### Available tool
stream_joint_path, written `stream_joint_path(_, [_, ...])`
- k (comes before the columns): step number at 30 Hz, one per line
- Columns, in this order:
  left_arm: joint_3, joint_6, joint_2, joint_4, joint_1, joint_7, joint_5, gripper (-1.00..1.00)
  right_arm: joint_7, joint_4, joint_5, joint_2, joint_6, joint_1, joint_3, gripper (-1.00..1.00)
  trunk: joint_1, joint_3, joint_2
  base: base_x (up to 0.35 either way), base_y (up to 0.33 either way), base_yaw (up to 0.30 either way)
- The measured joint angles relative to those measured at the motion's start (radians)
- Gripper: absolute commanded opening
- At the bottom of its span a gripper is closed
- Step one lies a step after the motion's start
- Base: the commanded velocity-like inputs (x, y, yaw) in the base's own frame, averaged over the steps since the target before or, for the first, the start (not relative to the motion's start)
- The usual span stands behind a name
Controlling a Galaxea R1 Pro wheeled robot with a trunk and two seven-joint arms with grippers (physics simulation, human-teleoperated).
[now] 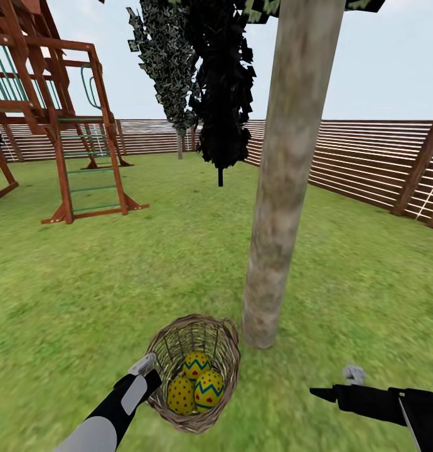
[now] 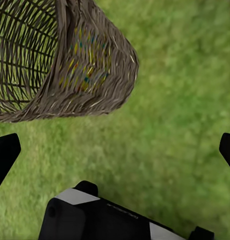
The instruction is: Take the three Easter eggs out of the wicker basket on the lawn in the garden, then place them on the lawn next to a single tree (choose any tree) so that all three eggs are next to the same tree and none are left in the basket.
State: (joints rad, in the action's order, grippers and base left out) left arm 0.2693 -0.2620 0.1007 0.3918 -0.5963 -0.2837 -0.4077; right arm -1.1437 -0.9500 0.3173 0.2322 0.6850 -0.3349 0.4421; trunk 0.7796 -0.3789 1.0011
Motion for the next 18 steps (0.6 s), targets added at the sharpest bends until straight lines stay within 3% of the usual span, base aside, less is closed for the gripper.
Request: stream_joint_path(18, [0.0,0.0,-0.002,0.005,0.0,-0.002,0.0,-1.0,0.0,0.0,0.0,0.0,0.0,0.0,0.0,1.0,0.069,-0.056,0.126,0.0,0.0,0.0])
